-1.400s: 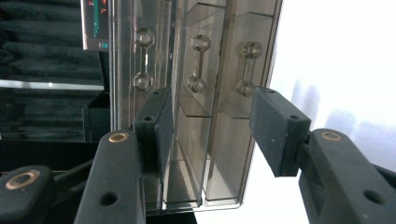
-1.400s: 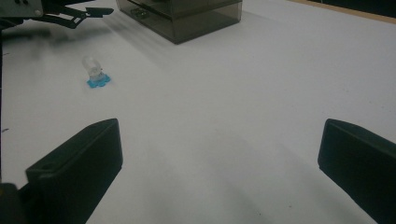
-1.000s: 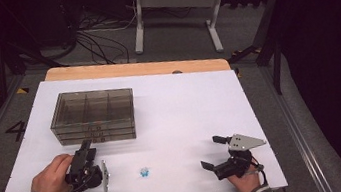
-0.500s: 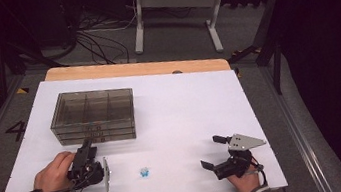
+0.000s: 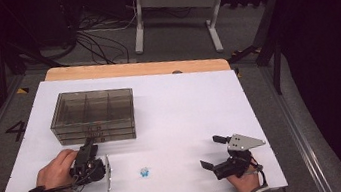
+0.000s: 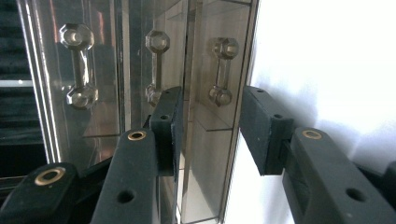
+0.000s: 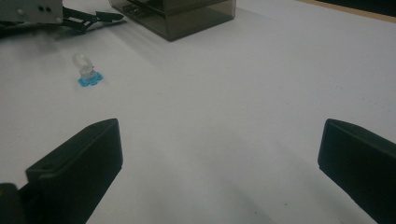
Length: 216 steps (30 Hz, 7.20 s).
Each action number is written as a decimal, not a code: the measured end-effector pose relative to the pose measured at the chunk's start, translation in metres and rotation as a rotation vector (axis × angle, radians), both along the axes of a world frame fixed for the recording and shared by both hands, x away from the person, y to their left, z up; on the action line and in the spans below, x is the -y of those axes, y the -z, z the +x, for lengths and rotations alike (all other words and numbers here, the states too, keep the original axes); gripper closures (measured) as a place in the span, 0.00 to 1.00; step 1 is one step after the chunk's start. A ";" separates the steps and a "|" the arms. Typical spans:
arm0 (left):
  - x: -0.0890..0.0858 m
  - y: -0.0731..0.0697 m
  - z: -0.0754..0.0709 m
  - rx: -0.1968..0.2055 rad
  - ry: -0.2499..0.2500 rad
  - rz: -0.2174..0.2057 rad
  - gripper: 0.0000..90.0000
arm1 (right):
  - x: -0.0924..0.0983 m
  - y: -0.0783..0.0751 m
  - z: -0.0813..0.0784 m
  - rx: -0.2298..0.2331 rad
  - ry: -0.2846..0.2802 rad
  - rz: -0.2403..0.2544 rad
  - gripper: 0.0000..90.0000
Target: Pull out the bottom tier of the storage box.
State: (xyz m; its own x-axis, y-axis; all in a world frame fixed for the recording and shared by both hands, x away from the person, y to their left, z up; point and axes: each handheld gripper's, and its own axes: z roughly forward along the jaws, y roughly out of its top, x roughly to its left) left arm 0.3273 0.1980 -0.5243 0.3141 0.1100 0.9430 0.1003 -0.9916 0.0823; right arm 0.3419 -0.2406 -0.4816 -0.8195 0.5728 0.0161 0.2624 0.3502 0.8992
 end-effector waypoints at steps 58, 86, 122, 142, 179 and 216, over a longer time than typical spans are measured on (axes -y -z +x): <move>0.000 -0.001 -0.006 -0.021 0.016 0.034 0.87 | -0.002 0.000 0.001 -0.008 -0.017 -0.009 0.01; 0.001 -0.005 -0.023 -0.059 0.024 0.020 0.87 | -0.002 0.000 0.001 -0.012 -0.025 -0.008 0.01; 0.001 -0.024 -0.031 -0.101 0.060 -0.116 0.71 | -0.002 0.001 0.001 -0.014 -0.020 -0.013 0.01; -0.001 -0.039 -0.035 -0.132 0.087 -0.241 0.71 | -0.002 0.001 0.001 -0.015 -0.017 -0.012 0.01; -0.030 -0.079 -0.019 -0.495 0.141 -0.766 0.59 | -0.002 0.001 0.001 -0.011 -0.019 -0.016 0.01; -0.042 -0.103 0.003 -0.809 0.203 -0.777 0.67 | -0.001 0.001 0.002 -0.019 -0.023 -0.006 0.01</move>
State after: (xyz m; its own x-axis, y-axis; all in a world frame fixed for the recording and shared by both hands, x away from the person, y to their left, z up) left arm 0.3308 0.2400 -0.4216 0.8778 0.4536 0.1543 0.2469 -0.7042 0.6657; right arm 0.3439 -0.2391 -0.4821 -0.8319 0.5542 0.0281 0.2713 0.3620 0.8918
